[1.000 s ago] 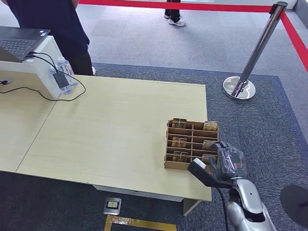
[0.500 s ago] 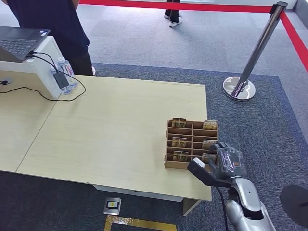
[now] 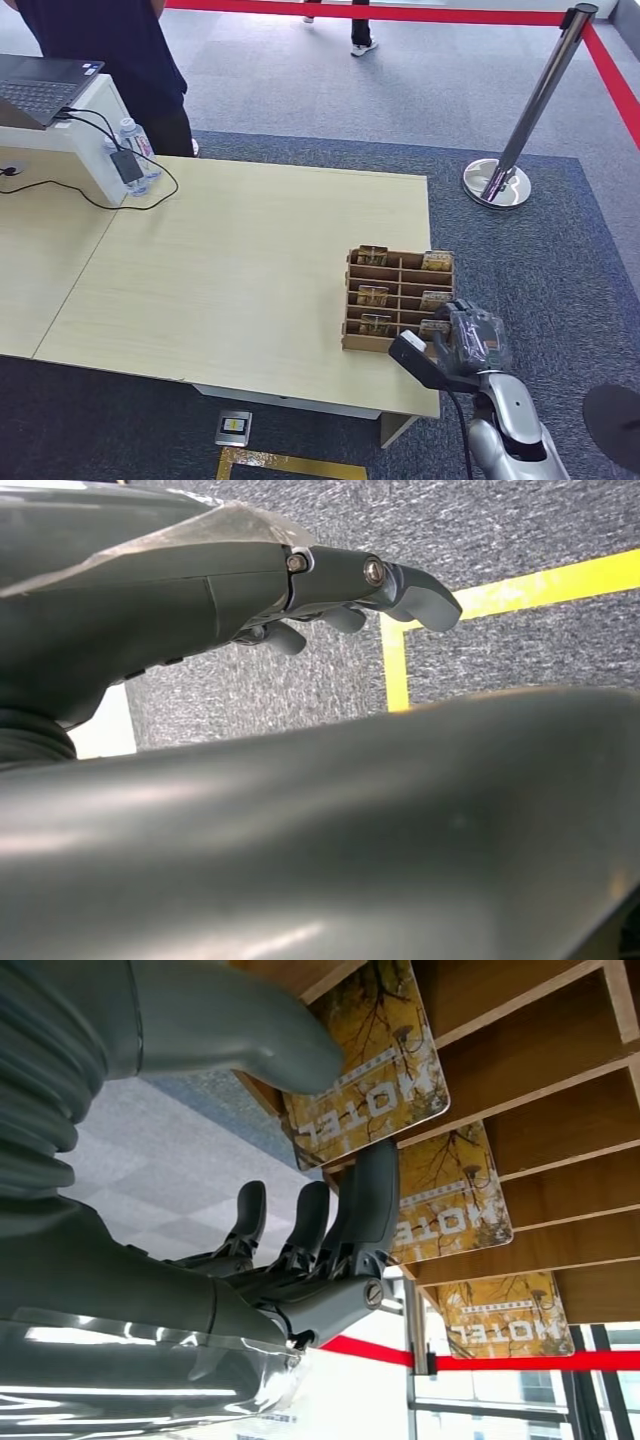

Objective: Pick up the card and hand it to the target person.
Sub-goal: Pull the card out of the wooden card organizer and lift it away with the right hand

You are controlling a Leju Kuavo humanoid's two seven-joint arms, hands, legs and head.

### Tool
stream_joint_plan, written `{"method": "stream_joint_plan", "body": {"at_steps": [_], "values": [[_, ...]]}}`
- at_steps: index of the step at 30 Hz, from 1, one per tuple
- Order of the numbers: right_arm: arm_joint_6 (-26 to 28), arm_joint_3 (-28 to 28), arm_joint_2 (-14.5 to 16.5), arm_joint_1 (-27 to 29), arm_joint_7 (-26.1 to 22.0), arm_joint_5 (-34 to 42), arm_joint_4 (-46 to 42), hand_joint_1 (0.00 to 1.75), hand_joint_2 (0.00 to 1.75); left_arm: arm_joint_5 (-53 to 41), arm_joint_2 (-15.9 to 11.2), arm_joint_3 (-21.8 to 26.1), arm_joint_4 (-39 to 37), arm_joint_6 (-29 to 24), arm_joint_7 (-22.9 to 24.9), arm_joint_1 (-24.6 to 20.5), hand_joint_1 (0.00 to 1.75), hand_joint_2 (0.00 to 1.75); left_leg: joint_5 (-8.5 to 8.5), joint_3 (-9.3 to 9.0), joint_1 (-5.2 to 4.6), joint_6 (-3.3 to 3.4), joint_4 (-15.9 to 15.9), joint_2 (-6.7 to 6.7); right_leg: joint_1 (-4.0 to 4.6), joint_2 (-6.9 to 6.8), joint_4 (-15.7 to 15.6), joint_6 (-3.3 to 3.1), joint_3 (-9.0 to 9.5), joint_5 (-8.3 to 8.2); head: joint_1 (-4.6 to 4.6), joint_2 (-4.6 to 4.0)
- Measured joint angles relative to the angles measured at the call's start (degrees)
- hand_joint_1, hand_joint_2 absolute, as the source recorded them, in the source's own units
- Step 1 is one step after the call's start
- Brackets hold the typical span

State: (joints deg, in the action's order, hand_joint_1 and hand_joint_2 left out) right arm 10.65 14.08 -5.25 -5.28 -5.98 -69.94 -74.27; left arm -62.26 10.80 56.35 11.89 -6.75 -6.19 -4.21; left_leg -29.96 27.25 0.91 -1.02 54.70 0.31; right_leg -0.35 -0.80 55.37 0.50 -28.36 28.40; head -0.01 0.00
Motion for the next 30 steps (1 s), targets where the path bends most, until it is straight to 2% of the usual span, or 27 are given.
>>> {"method": "stream_joint_plan", "body": {"at_steps": [2,5,6,30], "values": [[0.0,0.0,0.0,0.2,0.0,0.0,-0.2,1.04,1.75,-0.2,0.0,0.0,0.0,0.0,0.0,0.0,0.0,0.0,0.0,0.0,0.0,0.0,0.0,0.0,0.0,0.0,0.0,0.0,0.0,0.0,-0.01,0.0],[0.1,0.0,-0.1,0.7,0.1,0.0,-0.7,1.64,1.75,-0.4,0.0,0.0,0.0,0.0,0.0,0.0,0.0,0.0,0.0,0.0,0.0,0.0,0.0,0.0,0.0,0.0,0.0,0.0,0.0,0.0,0.0,0.0],[0.1,0.0,-0.1,0.8,0.1,0.0,-0.9,1.75,1.75,-0.5,0.0,0.0,0.0,0.0,0.0,0.0,0.0,0.0,0.0,0.0,0.0,0.0,0.0,0.0,0.0,0.0,0.0,0.0,0.0,0.0,-0.01,0.0],[0.9,1.0,-0.5,3.2,-0.2,-0.4,-6.8,1.75,1.75,0.1,0.0,0.0,0.0,0.0,0.0,0.0,0.0,0.0,0.0,0.04,0.0,0.0,0.0,0.0,0.0,0.0,0.0,0.0,-0.03,0.0,-0.01,0.0]]}}
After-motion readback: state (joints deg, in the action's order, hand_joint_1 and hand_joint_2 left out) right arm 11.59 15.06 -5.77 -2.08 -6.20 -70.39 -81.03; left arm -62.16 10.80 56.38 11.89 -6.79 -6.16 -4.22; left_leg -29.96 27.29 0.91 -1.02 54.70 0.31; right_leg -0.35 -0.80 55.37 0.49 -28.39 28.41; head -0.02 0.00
